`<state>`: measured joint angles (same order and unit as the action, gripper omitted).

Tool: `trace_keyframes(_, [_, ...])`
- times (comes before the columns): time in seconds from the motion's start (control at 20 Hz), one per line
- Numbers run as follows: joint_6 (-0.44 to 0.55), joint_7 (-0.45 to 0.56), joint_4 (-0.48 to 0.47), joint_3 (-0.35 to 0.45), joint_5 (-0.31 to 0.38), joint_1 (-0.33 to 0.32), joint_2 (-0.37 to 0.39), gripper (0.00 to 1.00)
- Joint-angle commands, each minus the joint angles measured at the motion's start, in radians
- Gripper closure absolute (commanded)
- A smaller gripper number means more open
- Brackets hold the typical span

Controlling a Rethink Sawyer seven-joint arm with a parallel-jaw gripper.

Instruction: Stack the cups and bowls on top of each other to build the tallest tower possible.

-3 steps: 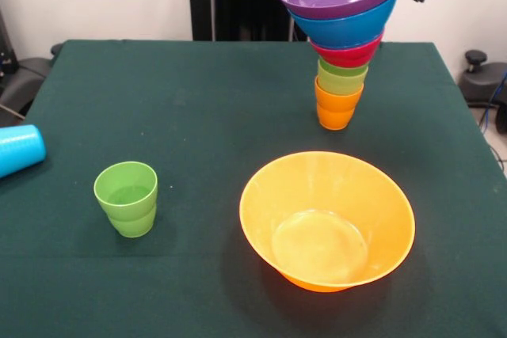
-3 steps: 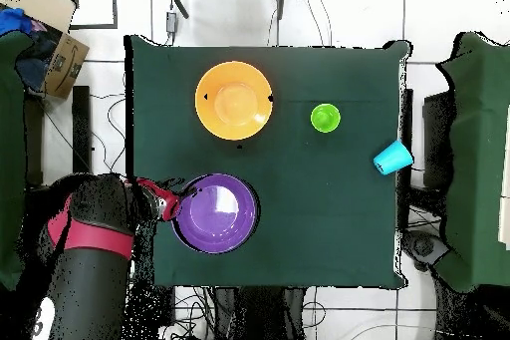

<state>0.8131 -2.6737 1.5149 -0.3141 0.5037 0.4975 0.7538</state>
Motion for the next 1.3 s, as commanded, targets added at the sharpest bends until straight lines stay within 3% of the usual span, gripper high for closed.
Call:
trace_keyframes(0.05, [-0.049, 0.0, 0.008, 0.054, 0.04, 0.001, -0.022, 0.0])
trace_keyframes(1.3, [0.022, 0.109, 0.014, 0.078, 0.021, -0.027, 0.028, 0.0])
